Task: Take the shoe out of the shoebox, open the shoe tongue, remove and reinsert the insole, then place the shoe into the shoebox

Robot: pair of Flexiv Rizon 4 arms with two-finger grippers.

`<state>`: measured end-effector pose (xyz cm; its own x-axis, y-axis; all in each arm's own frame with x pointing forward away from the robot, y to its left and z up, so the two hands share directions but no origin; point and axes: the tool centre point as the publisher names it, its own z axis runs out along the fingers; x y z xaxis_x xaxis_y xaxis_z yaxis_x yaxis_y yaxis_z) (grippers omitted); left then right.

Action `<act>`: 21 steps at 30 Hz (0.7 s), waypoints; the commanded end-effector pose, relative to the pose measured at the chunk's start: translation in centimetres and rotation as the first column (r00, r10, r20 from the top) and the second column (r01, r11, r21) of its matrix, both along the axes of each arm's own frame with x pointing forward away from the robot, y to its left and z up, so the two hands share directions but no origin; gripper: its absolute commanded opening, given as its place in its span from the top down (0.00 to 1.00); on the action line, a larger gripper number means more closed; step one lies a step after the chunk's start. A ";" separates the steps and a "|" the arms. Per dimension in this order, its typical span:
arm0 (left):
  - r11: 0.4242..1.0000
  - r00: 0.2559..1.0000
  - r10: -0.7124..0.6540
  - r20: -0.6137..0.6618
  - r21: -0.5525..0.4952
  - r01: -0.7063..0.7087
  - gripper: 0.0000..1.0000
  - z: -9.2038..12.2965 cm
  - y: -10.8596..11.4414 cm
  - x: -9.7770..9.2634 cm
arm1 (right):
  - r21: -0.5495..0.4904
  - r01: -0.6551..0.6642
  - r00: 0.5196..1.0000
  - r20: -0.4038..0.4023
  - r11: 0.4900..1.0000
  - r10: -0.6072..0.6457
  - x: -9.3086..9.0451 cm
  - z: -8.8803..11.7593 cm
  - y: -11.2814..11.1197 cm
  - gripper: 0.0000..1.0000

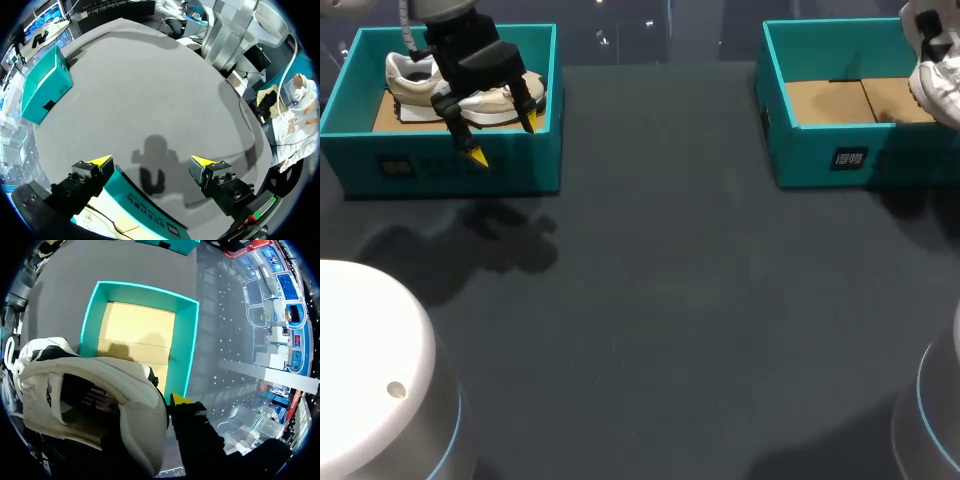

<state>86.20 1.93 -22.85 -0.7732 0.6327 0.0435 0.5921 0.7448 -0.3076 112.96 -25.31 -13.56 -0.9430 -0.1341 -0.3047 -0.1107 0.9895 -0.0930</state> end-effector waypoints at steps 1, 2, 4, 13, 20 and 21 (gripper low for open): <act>1.000 1.000 0.000 0.001 0.001 0.000 0.00 0.0 0.0 0.0 | 0.004 0.197 0.979 -0.046 0.980 -0.196 2.5 -0.2 -1.6 1.00; 1.000 1.000 0.000 0.001 0.001 0.000 0.00 0.0 0.0 0.0 | 0.034 0.239 0.971 -0.037 0.970 -0.238 2.3 -0.4 -2.2 1.00; 1.000 1.000 0.000 0.001 0.001 0.000 0.00 0.0 0.0 0.0 | 0.063 0.363 0.932 -0.033 0.930 -0.362 1.8 -0.7 -3.5 1.00; 1.000 1.000 0.000 0.001 0.001 0.000 0.00 0.0 0.0 0.0 | 0.202 0.683 0.720 -0.019 0.702 -0.694 -2.1 -2.6 -6.8 1.00; 1.000 1.000 0.000 0.001 0.001 0.000 0.00 0.0 0.0 0.0 | 0.195 0.727 0.676 -0.036 0.659 -0.736 -2.5 -2.7 -6.6 1.00; 1.000 1.000 0.000 0.001 0.001 0.000 0.00 0.0 0.0 0.0 | 0.195 0.727 0.676 -0.036 0.659 -0.736 -2.5 -2.7 -6.6 1.00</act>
